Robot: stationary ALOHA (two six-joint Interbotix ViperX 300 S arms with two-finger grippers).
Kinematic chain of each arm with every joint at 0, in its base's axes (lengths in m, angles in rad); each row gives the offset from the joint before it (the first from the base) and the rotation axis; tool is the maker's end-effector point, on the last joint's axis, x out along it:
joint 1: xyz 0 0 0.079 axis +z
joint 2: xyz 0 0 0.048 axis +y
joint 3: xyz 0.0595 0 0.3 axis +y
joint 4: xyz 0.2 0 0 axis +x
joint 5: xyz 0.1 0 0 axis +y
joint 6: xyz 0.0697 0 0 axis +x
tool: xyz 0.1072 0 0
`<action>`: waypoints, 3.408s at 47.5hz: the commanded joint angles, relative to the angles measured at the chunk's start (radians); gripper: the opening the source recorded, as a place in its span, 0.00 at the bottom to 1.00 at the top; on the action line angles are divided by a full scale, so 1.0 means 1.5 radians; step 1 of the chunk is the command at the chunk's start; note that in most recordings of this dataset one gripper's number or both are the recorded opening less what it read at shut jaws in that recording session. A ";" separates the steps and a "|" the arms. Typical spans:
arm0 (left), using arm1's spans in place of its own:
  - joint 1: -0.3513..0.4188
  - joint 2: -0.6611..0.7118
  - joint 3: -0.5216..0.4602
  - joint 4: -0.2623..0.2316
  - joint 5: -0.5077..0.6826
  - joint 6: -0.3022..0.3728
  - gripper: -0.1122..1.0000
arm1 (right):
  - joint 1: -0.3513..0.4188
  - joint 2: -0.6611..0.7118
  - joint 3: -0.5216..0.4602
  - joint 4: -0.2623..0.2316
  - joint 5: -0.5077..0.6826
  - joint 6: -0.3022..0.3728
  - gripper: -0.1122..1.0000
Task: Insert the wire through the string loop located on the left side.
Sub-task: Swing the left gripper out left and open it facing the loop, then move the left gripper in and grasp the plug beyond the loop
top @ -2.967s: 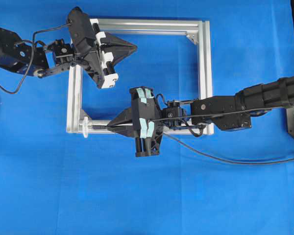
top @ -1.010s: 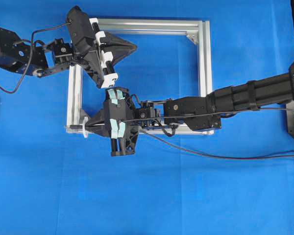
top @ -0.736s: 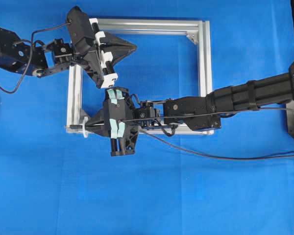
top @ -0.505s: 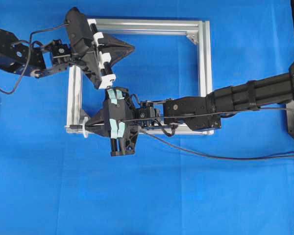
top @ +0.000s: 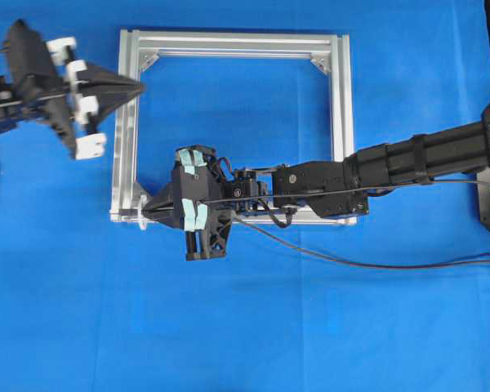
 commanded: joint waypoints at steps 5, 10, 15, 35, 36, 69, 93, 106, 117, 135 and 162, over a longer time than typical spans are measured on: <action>0.007 -0.083 0.057 0.001 0.021 0.003 0.10 | -0.002 -0.014 -0.009 -0.001 -0.002 -0.001 0.13; 0.018 -0.126 0.079 0.001 0.045 0.001 0.10 | -0.002 -0.014 -0.009 -0.001 -0.003 0.000 0.13; 0.020 -0.161 0.089 0.001 0.061 -0.004 0.10 | -0.002 -0.014 -0.009 -0.001 -0.004 -0.001 0.13; -0.142 -0.182 0.089 0.001 0.080 -0.010 0.10 | -0.002 -0.014 -0.009 -0.001 -0.004 0.000 0.13; -0.162 -0.183 0.090 0.001 0.081 -0.010 0.10 | -0.002 -0.014 -0.009 -0.001 -0.004 -0.001 0.13; -0.286 -0.180 0.090 0.002 0.123 -0.007 0.10 | -0.002 -0.014 -0.009 -0.001 -0.005 -0.001 0.13; -0.300 -0.184 0.087 0.001 0.124 -0.011 0.55 | -0.002 -0.014 -0.009 -0.001 -0.005 0.000 0.13; -0.300 -0.186 0.085 0.002 0.126 -0.011 0.93 | -0.002 -0.014 -0.008 -0.001 -0.005 -0.001 0.13; -0.300 -0.156 0.079 0.001 0.126 -0.012 0.92 | -0.002 -0.014 -0.007 -0.001 -0.005 -0.001 0.13; -0.300 0.059 0.003 0.000 0.114 -0.027 0.92 | -0.002 -0.014 -0.006 -0.002 -0.007 -0.001 0.13; -0.300 0.101 -0.002 0.000 0.086 -0.027 0.91 | -0.002 -0.014 -0.002 -0.001 -0.009 -0.001 0.13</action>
